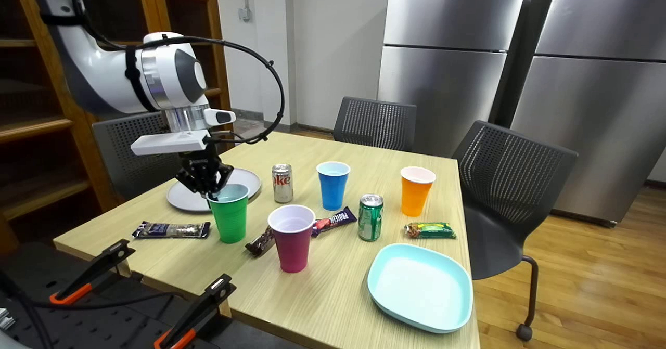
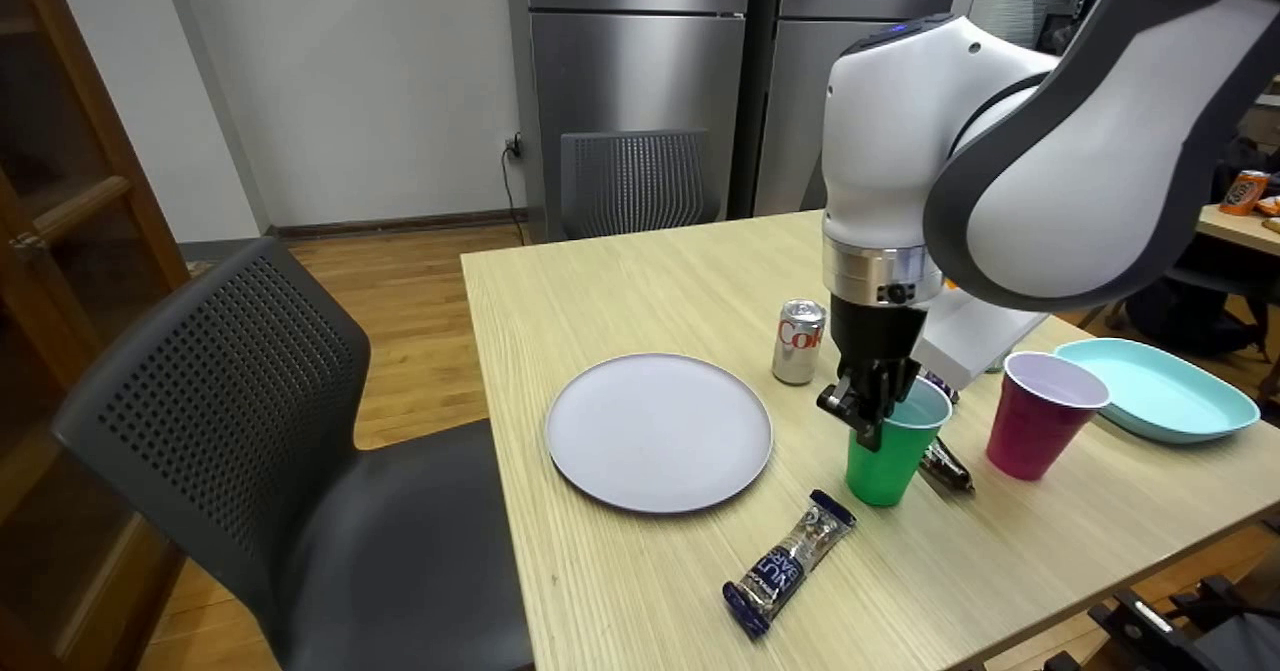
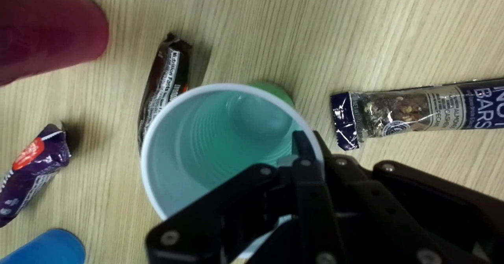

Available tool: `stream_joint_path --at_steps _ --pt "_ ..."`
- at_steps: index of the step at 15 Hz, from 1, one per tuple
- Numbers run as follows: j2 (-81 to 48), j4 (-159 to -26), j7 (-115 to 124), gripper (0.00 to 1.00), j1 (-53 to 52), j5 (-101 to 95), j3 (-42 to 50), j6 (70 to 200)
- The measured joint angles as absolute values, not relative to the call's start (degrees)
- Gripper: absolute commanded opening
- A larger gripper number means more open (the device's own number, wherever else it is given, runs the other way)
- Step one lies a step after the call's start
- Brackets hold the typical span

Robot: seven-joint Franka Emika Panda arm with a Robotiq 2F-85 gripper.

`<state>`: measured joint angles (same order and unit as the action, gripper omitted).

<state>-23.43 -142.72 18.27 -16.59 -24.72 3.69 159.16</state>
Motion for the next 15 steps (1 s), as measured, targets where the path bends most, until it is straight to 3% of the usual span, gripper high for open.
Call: stream_joint_path --at_steps 15 --pt "-16.0 -139.0 21.1 0.00 -21.3 -25.6 2.5 146.4"
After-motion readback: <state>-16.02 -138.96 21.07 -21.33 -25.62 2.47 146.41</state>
